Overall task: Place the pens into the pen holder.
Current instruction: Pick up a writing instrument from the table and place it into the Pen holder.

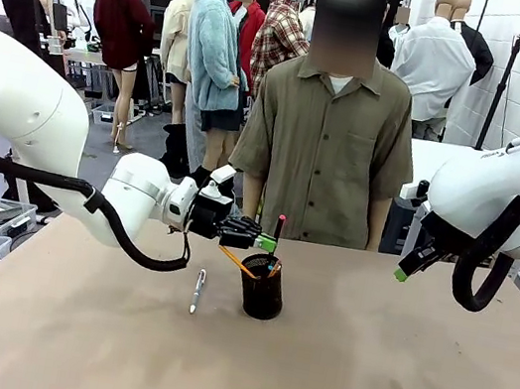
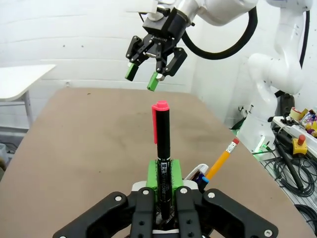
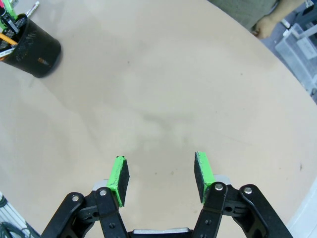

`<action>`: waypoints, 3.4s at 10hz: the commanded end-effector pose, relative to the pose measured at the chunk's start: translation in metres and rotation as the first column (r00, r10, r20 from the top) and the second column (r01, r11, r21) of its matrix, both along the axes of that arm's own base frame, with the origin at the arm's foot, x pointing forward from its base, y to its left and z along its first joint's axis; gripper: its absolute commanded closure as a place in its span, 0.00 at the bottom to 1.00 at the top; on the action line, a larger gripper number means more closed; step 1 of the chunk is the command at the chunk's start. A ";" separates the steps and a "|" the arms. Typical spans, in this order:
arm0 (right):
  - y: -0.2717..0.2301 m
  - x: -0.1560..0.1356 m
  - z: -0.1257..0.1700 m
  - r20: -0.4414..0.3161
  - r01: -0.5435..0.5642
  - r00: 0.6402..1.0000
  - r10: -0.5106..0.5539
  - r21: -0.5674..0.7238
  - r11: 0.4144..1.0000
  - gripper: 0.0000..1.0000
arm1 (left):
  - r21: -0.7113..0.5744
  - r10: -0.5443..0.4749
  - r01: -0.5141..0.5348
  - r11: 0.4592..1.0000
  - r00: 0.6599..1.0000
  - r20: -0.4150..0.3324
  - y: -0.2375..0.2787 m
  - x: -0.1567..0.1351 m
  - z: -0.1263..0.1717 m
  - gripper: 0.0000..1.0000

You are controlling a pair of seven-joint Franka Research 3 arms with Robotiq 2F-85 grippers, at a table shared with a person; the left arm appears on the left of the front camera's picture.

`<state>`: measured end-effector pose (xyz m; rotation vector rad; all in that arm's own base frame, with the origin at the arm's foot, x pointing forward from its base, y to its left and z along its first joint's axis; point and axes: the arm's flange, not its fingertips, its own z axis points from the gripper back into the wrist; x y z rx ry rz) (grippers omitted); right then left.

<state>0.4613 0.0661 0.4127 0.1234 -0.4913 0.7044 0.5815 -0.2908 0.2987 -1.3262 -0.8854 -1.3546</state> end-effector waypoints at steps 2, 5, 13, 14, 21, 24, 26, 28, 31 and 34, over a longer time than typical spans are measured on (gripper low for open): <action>-0.003 0.000 -0.005 0.019 -0.011 1.000 0.011 0.012 1.000 0.33 | 0.000 -0.019 0.019 1.000 0.999 0.041 0.001 -0.008 0.009 0.34; -0.003 0.000 -0.005 0.019 -0.011 1.000 0.011 0.012 1.000 0.33 | -0.029 -0.012 0.015 0.999 0.996 0.091 0.005 -0.015 0.022 0.06; -0.003 0.000 -0.005 0.019 -0.011 1.000 0.011 0.012 1.000 0.33 | 0.198 0.435 -0.448 0.872 0.894 0.105 0.102 -0.098 0.160 0.06; -0.003 0.000 -0.005 0.019 -0.011 1.000 0.011 0.012 1.000 0.33 | 0.250 0.493 -0.505 0.826 0.862 0.113 0.107 -0.113 0.171 0.06; -0.003 0.000 -0.005 0.019 -0.011 1.000 0.011 0.012 1.000 0.33 | 0.767 0.778 -0.484 0.420 0.627 -0.030 0.105 -0.106 0.171 0.06; -0.003 0.000 -0.005 0.019 -0.011 1.000 0.011 0.012 1.000 0.33 | 0.868 0.828 -0.394 0.302 0.560 -0.034 0.076 -0.075 0.135 0.06; -0.003 0.000 -0.005 0.019 -0.011 1.000 0.011 0.012 1.000 0.33 | 0.914 0.832 -0.376 0.155 0.548 0.084 0.054 -0.064 0.114 0.06; -0.003 0.000 -0.005 0.019 -0.011 1.000 0.011 0.012 1.000 0.33 | 0.932 0.820 -0.363 0.021 0.539 0.191 0.033 -0.060 0.084 0.06; -0.003 0.000 -0.005 0.019 -0.011 1.000 0.011 0.012 1.000 0.33 | 0.928 0.834 -0.368 -0.057 0.493 0.247 0.014 -0.061 0.061 0.06; -0.003 0.000 -0.005 0.019 -0.011 1.000 0.011 0.012 1.000 0.33 | 0.925 0.846 -0.377 -0.048 0.477 0.238 0.003 -0.057 0.046 0.06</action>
